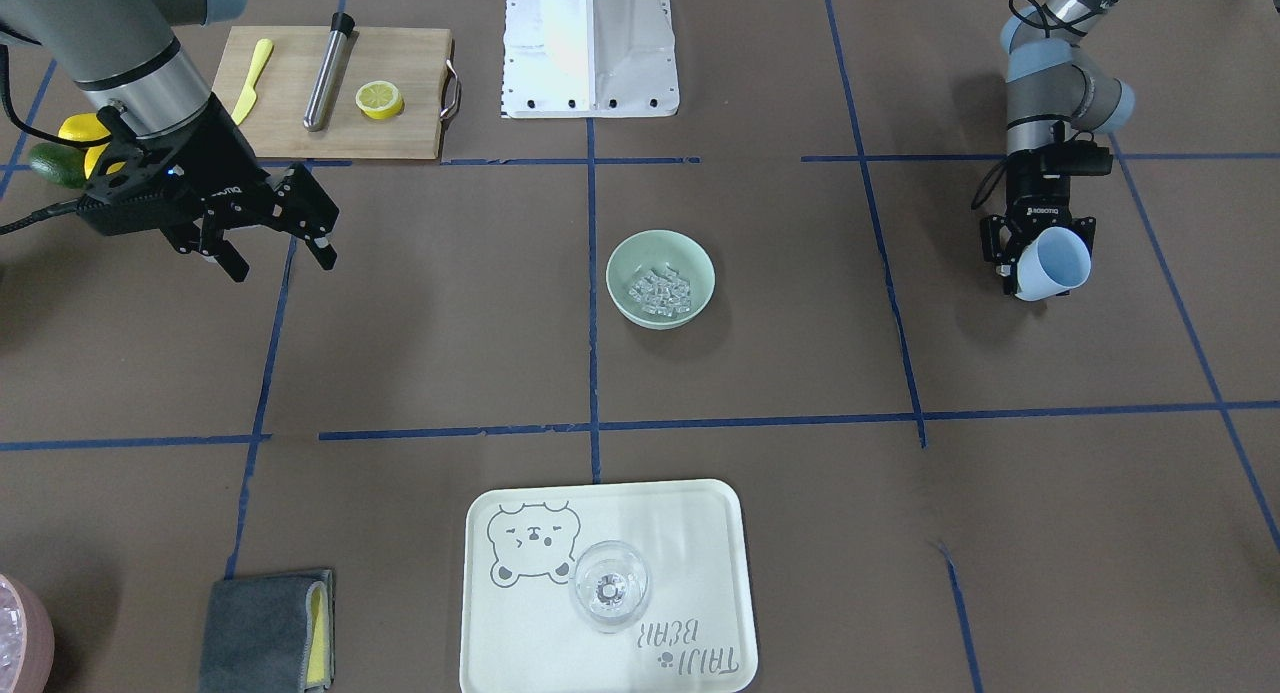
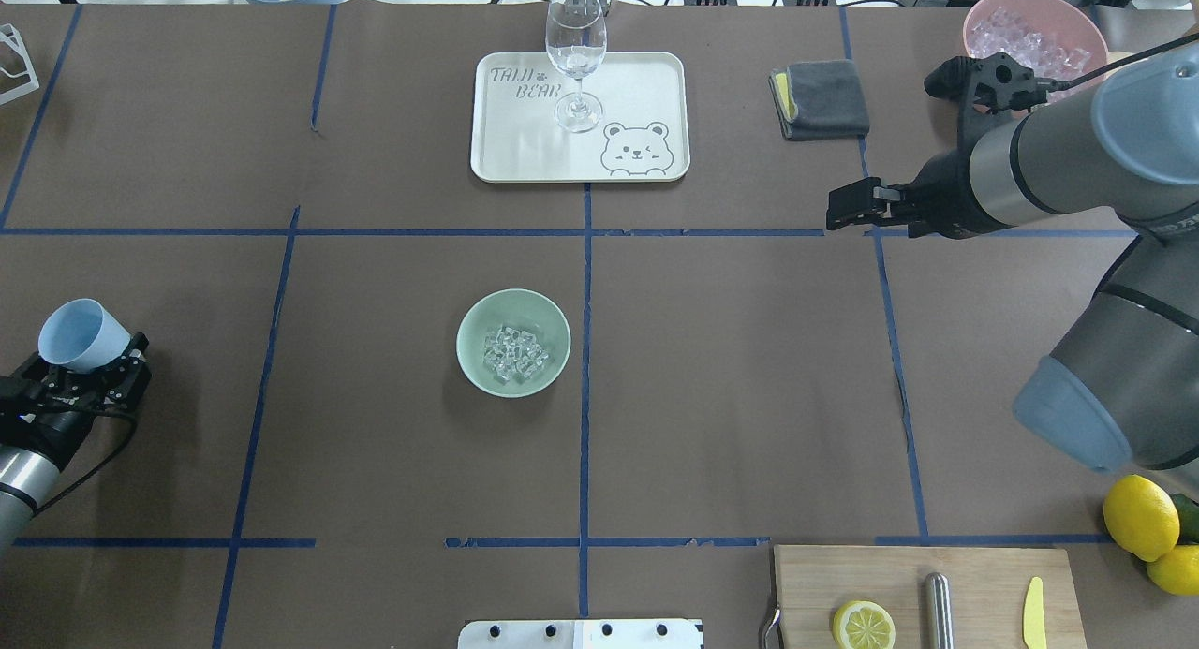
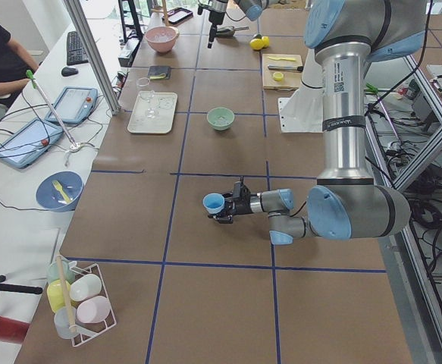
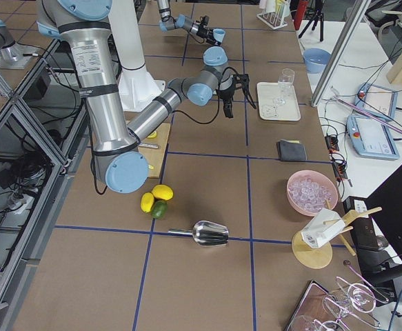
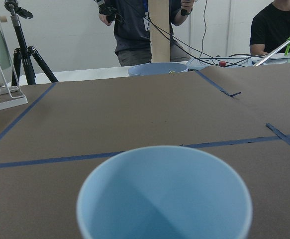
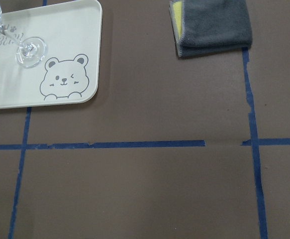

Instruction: Pour ice into bowl

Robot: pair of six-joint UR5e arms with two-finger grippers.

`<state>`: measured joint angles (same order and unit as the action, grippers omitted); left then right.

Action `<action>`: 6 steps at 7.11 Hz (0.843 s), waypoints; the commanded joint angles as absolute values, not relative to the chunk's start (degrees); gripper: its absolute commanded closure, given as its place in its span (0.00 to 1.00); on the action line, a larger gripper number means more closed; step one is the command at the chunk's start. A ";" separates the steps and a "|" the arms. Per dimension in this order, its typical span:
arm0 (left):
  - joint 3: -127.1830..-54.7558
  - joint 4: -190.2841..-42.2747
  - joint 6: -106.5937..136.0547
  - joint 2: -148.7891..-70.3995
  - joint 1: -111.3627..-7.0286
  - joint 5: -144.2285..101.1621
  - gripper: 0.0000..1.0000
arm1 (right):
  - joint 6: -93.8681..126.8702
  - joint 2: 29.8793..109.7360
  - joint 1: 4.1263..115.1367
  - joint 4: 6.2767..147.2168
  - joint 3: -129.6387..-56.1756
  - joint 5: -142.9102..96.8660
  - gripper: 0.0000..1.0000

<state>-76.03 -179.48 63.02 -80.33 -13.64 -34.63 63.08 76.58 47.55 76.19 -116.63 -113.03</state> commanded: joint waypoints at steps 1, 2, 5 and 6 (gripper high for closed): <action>-76.03 -179.47 62.93 -80.33 -13.62 -34.72 0.60 | 63.11 76.47 47.55 76.20 -116.63 -113.11 0.00; -76.11 -179.47 62.93 -80.33 -13.71 -34.72 0.56 | 63.11 76.46 47.55 76.20 -116.63 -113.12 0.00; -76.29 -179.56 62.93 -80.25 -13.71 -34.80 0.24 | 63.11 76.46 47.55 76.20 -116.89 -113.12 0.00; -76.29 -179.65 62.93 -80.16 -13.71 -34.80 0.16 | 63.19 76.46 47.55 76.20 -116.98 -113.12 0.00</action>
<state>-76.27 -179.57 62.93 -80.24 -13.71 -34.80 63.13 76.47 47.55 76.20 -116.87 -113.12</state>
